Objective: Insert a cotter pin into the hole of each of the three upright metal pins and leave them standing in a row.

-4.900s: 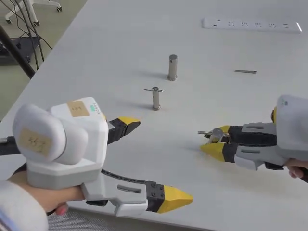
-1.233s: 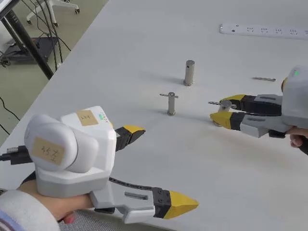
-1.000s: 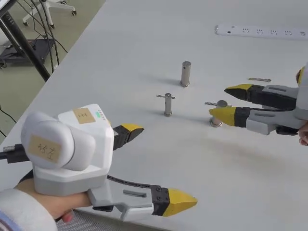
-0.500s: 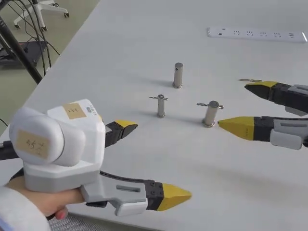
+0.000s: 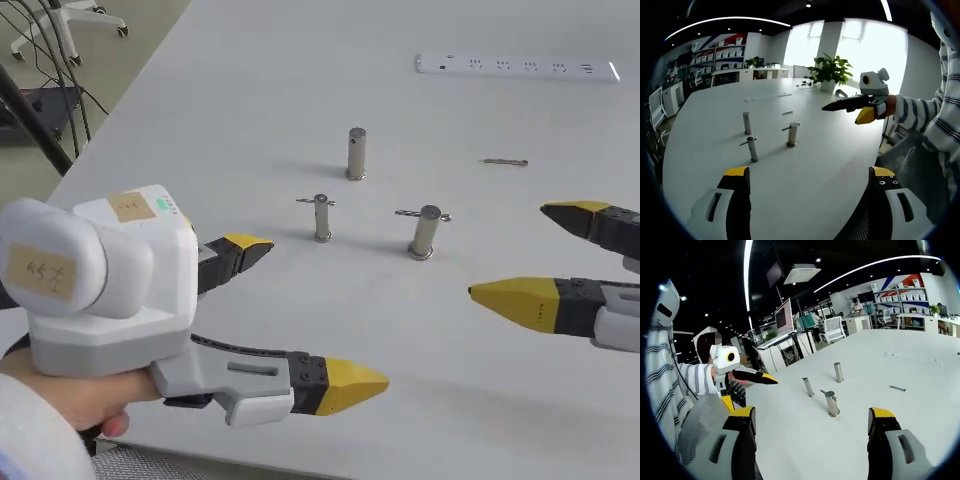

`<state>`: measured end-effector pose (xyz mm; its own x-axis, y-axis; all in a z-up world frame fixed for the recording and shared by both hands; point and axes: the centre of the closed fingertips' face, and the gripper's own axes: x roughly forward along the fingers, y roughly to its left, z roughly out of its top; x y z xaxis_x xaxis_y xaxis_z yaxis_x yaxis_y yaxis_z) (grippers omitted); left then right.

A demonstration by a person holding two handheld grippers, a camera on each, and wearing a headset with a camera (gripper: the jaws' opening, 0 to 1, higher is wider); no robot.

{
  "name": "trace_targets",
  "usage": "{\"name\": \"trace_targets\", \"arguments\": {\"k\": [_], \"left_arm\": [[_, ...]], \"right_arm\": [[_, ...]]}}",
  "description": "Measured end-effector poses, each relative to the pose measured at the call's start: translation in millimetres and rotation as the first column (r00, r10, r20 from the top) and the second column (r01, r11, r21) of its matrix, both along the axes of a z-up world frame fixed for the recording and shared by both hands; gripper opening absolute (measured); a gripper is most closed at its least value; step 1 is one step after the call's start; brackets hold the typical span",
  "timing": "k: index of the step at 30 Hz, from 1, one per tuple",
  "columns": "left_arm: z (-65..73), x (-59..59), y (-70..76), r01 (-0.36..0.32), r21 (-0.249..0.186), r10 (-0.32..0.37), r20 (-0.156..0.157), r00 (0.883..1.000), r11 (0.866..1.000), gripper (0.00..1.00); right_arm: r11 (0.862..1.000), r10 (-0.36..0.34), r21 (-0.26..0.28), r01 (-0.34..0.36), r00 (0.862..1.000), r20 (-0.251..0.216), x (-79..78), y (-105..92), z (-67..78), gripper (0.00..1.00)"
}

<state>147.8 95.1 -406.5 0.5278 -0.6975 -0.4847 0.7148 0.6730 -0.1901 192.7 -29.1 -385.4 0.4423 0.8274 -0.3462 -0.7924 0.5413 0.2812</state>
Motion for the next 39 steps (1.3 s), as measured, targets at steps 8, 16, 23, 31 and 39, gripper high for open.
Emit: {"name": "trace_targets", "arguments": {"k": [8, 16, 23, 31, 39], "left_arm": [[2.3, 10.1, 1.7, -0.007, -0.01, 0.007, -0.002, 1.0, 1.0, 0.99], [5.2, 21.6, 3.1, -0.008, -0.012, 0.008, -0.004, 1.0, 1.0, 0.99], [20.4, 58.6, 4.6, -0.025, -0.011, 0.025, 0.065, 0.998, 1.0, 0.99], [48.2, 117.7, 1.6, -0.033, 0.006, 0.032, 0.169, 0.985, 0.999, 0.96], [56.0, 158.1, -7.3, -0.03, -0.001, 0.029, 0.173, 0.984, 1.0, 0.91]], "right_arm": [[0.99, -0.06, -0.128, 0.061, 0.998, 0.008, -2.0, -28.0, -14.3, 0.98], [0.988, -0.093, -0.123, 0.091, 0.996, -0.005, -9.1, -29.6, -14.3, 0.98], [0.984, -0.097, -0.151, 0.094, 0.995, -0.011, -13.2, -30.1, -21.4, 0.98], [0.98, -0.118, -0.161, 0.116, 0.993, 0.001, -15.1, -33.5, -17.1, 0.98], [0.973, -0.155, -0.168, 0.159, 0.987, 0.035, -14.1, -41.4, -12.2, 0.98]]}}
